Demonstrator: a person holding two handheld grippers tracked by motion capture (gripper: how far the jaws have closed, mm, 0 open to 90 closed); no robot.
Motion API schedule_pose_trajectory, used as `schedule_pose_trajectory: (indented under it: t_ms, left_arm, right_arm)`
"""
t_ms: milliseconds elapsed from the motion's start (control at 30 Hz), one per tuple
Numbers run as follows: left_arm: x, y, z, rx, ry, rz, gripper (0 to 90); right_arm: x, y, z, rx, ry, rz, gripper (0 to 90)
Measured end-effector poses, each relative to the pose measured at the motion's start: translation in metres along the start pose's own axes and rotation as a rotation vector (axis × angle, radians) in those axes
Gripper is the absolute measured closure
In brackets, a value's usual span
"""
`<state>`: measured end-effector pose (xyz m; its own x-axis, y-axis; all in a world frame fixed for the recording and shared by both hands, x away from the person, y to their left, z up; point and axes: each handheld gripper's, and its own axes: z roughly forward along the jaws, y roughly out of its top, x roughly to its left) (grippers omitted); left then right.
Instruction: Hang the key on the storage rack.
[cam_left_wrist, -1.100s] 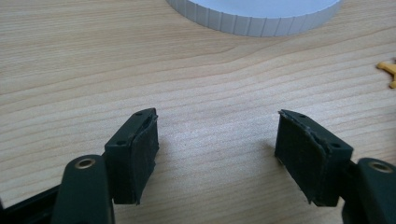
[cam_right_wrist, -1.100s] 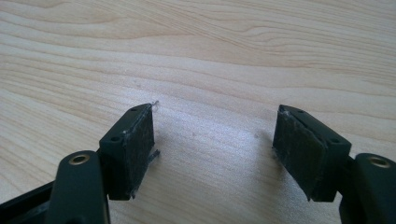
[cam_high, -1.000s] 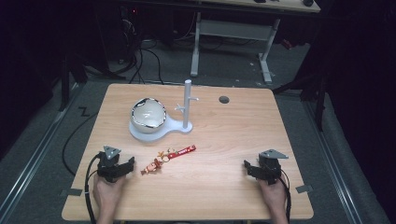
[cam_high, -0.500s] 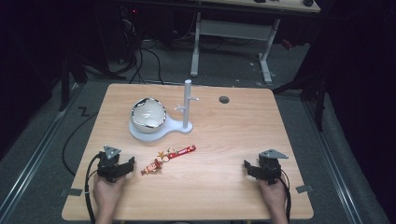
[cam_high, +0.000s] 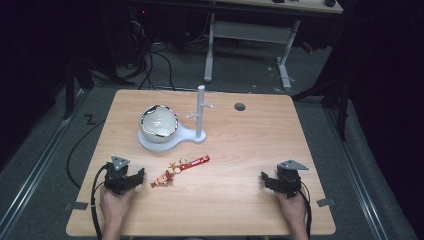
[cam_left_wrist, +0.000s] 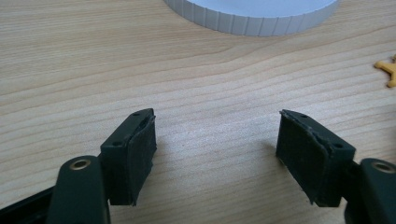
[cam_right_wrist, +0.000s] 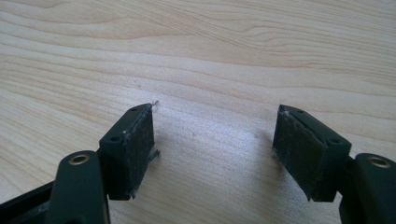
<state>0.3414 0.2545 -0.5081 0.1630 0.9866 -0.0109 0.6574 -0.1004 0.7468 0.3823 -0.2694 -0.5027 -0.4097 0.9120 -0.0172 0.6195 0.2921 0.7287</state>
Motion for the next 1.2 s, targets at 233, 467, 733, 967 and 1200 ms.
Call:
schedule_pose_trajectory:
  t_ms: [233, 467, 733, 967, 1200]
  left_arm:
    - [0.000, 0.000, -0.001, -0.012, -0.021, -0.005, 31.5]
    - [0.000, 0.000, -0.005, -0.028, -0.062, -0.008, 31.9]
    - [-0.003, 0.003, -0.012, -0.052, -0.107, -0.008, 34.0]
    - [-0.012, 0.007, -0.020, -0.085, -0.150, 0.012, 34.9]
    - [-0.027, 0.010, -0.024, -0.089, -0.196, 0.045, 35.0]
  right_arm:
    - [0.000, 0.000, 0.000, 0.000, 0.000, 0.000, 29.6]
    - [0.000, 0.000, 0.000, 0.000, 0.000, -0.001, 29.6]
    - [0.000, 0.000, 0.000, 0.000, 0.000, 0.000, 29.6]
    - [0.000, 0.000, 0.000, 0.000, 0.000, 0.000, 29.6]
    - [0.000, 0.000, 0.000, 0.000, 0.000, 0.000, 29.6]
